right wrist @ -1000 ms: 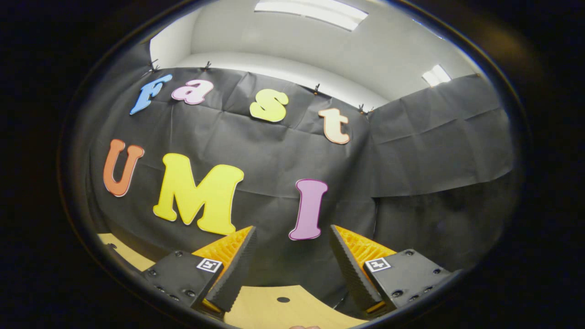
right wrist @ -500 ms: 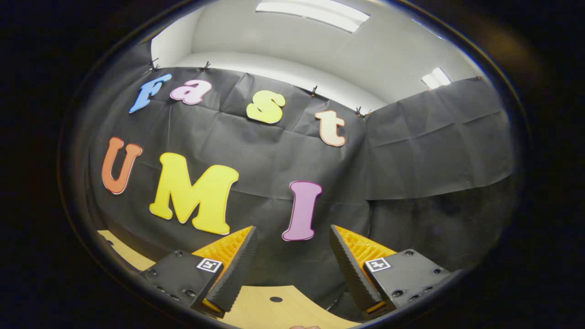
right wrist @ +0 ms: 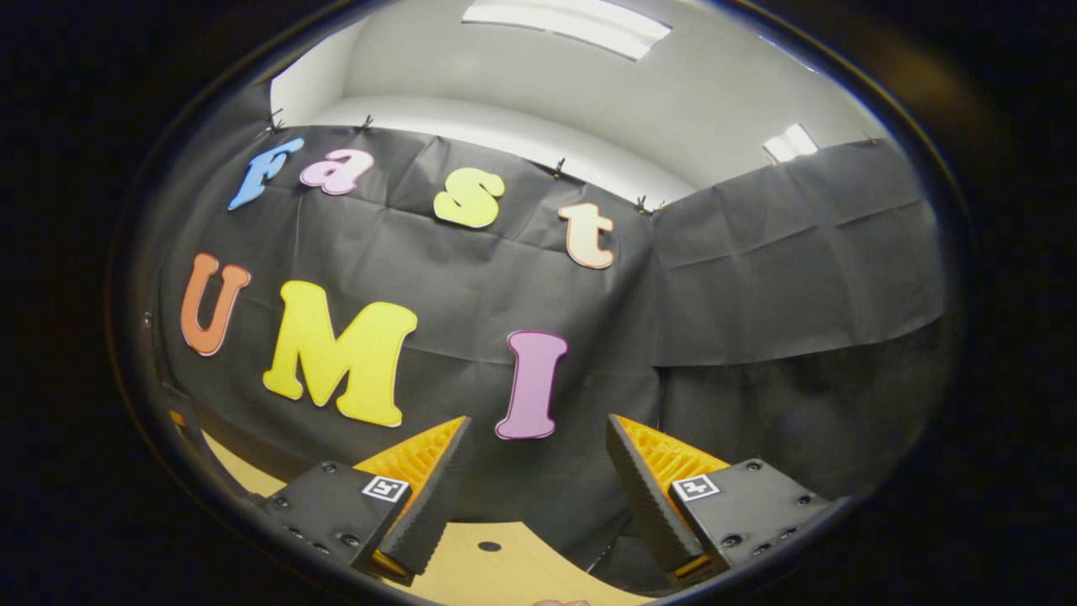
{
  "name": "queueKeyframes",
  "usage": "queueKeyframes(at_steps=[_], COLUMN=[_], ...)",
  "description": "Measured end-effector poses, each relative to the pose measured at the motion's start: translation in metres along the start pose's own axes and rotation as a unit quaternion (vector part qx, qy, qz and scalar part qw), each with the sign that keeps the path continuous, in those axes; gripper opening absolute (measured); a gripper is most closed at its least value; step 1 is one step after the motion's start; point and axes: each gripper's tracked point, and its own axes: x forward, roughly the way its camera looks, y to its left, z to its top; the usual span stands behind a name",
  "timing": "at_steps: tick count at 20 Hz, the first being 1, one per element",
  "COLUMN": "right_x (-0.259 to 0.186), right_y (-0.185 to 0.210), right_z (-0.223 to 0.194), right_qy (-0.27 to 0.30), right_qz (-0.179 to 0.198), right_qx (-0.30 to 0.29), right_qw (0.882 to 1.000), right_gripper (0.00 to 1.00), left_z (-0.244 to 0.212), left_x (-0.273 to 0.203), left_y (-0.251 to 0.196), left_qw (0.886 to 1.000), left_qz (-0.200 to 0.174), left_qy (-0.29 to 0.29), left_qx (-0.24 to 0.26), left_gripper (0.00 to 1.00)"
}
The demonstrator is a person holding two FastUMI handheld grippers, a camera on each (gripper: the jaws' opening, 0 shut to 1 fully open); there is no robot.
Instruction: Grasp the waist and the cuffs of the jeans and fold them to make the two legs overlap; first hold the waist and fold one-third of the jeans toward the cuffs, then hold the cuffs and fold the remaining one-third in the same direction to finish folding.
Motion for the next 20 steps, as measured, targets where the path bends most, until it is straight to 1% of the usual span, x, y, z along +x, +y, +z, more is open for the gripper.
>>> queueKeyframes(at_steps=[4,8,9,10,13,15,18,20], right_x=[-0.006,-0.014,-0.016,-0.018,-0.026,-0.029,-0.032,-0.033], right_y=[-0.033,-0.084,-0.096,-0.108,-0.146,-0.167,-0.193,-0.204], right_z=[0.002,-0.002,-0.004,-0.005,-0.009,-0.012,-0.015,-0.018], right_qy=[-0.001,0.003,0.006,0.008,0.014,0.017,0.025,0.028], right_qz=[-0.009,-0.034,-0.04,-0.047,-0.065,-0.077,-0.092,-0.099], right_qx=[-0.005,-0.003,-0.004,-0.005,-0.013,-0.019,-0.022,-0.025], right_qw=[1.0,0.999,0.999,0.999,0.998,0.997,0.995,0.994], right_gripper=[0.96,0.96,0.97,0.96,0.97,0.96,0.96,0.96], left_z=[-0.01,-0.047,-0.058,-0.07,-0.105,-0.124,-0.157,-0.182], left_x=[-0.014,-0.024,-0.027,-0.027,-0.024,-0.019,-0.015,-0.014], left_y=[-0.074,-0.133,-0.147,-0.158,-0.181,-0.189,-0.192,-0.194], left_qw=[0.998,0.991,0.989,0.988,0.985,0.985,0.986,0.983], left_qz=[-0.044,-0.074,-0.079,-0.083,-0.083,-0.077,-0.061,-0.05], left_qy=[-0.01,0.003,0.008,0.013,0.033,0.043,0.061,0.076], left_qx=[0.054,0.113,0.122,0.127,0.147,0.149,0.142,0.162], left_gripper=[0.03,0.03,0.03,0.03,0.03,0.03,0.03,0.03])
